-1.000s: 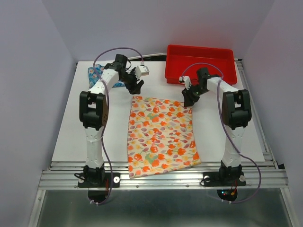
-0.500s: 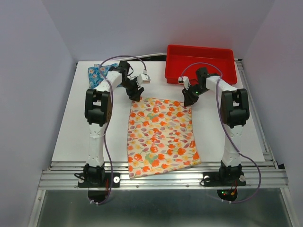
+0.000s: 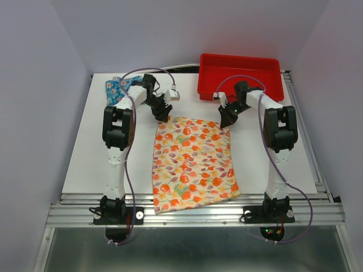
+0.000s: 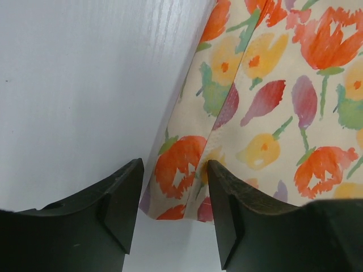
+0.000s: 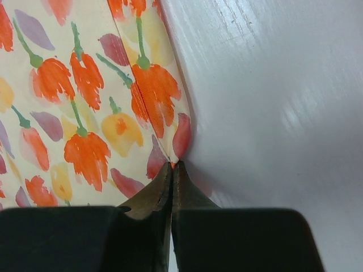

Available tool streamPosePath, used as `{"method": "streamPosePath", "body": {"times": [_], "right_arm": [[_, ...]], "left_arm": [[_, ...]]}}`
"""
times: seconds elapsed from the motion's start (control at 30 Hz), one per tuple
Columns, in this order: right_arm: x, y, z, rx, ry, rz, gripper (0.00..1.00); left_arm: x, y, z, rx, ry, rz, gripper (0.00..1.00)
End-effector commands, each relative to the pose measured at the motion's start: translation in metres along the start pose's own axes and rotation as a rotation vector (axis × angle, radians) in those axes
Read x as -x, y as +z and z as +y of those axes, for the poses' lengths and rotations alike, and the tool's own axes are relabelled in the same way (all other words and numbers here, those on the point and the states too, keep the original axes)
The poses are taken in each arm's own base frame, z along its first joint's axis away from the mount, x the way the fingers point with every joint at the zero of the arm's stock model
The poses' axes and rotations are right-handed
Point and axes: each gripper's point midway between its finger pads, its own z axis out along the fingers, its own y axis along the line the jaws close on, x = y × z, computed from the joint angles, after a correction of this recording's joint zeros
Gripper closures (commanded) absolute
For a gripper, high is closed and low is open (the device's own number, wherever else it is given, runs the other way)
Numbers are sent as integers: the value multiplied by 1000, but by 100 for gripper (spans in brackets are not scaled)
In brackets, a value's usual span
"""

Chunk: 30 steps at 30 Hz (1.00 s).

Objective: Fold and stack the skirts
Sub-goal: Fold the skirt

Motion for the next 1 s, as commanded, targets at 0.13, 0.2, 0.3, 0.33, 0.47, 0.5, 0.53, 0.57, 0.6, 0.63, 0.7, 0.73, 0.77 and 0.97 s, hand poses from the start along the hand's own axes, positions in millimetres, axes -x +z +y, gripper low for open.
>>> {"method": "streamPosePath", "body": {"times": [0.13, 0.2, 0.3, 0.33, 0.47, 0.5, 0.53, 0.57, 0.6, 0.63, 0.7, 0.73, 0.77, 0.97], "right_arm": [[11, -3, 1, 5, -4, -9, 99], [10, -2, 1, 6, -6, -8, 99], [10, -2, 0, 5, -3, -6, 99], [10, -2, 0, 5, -1, -7, 99], [16, -6, -1, -6, -4, -19, 99], [17, -6, -1, -8, -2, -22, 99], [18, -7, -1, -10, -4, -23, 99], [18, -7, -1, -9, -4, -24, 99], [19, -6, -1, -7, -4, -27, 99], [18, -6, -1, -6, -2, -26, 99], [19, -6, 0, -4, -2, -28, 99], [19, -7, 0, -3, -3, -29, 99], [19, -7, 0, -3, -4, -29, 99], [16, -5, -1, -3, -6, -22, 99]], "left_arm": [[26, -20, 6, 10, 11, -54, 51], [25, -18, 7, 7, 6, -56, 57], [28, -18, 9, 19, 3, -72, 72], [30, -19, 11, 31, 8, -78, 77], [31, -21, 10, 31, 8, -75, 92], [30, -22, 10, 32, 6, -68, 90], [29, -22, 10, 32, 4, -63, 84], [29, -22, 10, 32, 2, -61, 75], [28, -22, 9, 29, -1, -59, 61], [26, -22, 8, 27, -3, -53, 56], [25, -21, 7, 24, -8, -51, 48], [24, -21, 6, 22, -10, -50, 47], [23, -20, 5, 19, -9, -48, 45], [16, -14, 2, 3, -14, -42, 43]]}}
